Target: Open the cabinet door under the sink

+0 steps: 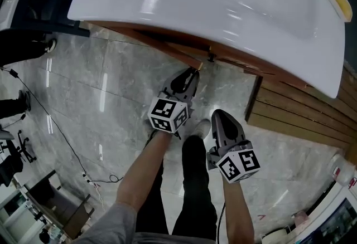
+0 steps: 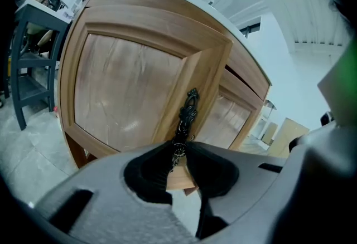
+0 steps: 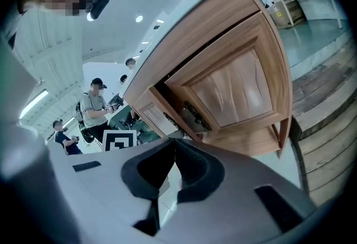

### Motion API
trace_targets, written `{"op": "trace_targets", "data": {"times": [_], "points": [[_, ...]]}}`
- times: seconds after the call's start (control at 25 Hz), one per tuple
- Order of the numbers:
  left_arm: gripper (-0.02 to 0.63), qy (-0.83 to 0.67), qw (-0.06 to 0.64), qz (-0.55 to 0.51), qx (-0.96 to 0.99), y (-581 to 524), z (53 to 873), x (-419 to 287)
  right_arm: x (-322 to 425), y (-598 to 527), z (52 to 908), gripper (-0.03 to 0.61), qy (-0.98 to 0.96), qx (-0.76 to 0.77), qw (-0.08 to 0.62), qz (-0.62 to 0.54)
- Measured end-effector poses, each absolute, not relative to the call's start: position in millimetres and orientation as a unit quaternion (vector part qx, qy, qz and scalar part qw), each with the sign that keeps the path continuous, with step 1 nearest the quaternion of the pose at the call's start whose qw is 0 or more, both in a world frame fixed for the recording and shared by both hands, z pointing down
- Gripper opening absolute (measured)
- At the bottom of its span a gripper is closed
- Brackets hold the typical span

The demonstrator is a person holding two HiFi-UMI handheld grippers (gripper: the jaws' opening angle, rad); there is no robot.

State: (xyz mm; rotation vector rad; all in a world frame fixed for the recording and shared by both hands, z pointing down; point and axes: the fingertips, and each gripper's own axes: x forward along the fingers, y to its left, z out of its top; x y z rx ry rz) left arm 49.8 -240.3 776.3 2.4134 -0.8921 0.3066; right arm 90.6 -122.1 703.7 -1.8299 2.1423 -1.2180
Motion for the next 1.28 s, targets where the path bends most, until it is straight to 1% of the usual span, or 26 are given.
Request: {"op": "trace_targets", "data": {"times": [0.32,0.68,0.96,1.28], "points": [[0.081,-0.294,0.239,0.111,0.919,-220.4,775.2,22.6,49.9,-121.2,709.2,0.011,0.691,-0.607,0.021,-0.391],[0.081,-0.175,0.174,0.134,0.96,-190.6,773.3,-20.8,-6.2,-108.9,720.5,0.011,0.676,-0.628,0.003,-0.386],[0.081,-0.111,0.154,0.135,0.973,-169.6,771.7,-53.0,-46.7,-106.8,724.0,0.011,0.664,-0.643,0.007,-0.381],[0.081,-0.052,0.139,0.146,0.978,-160.3,775.9,-110.8,-80.1,-117.1,732.4,0.011,0.659,-0.651,0.001,-0.377]]}}
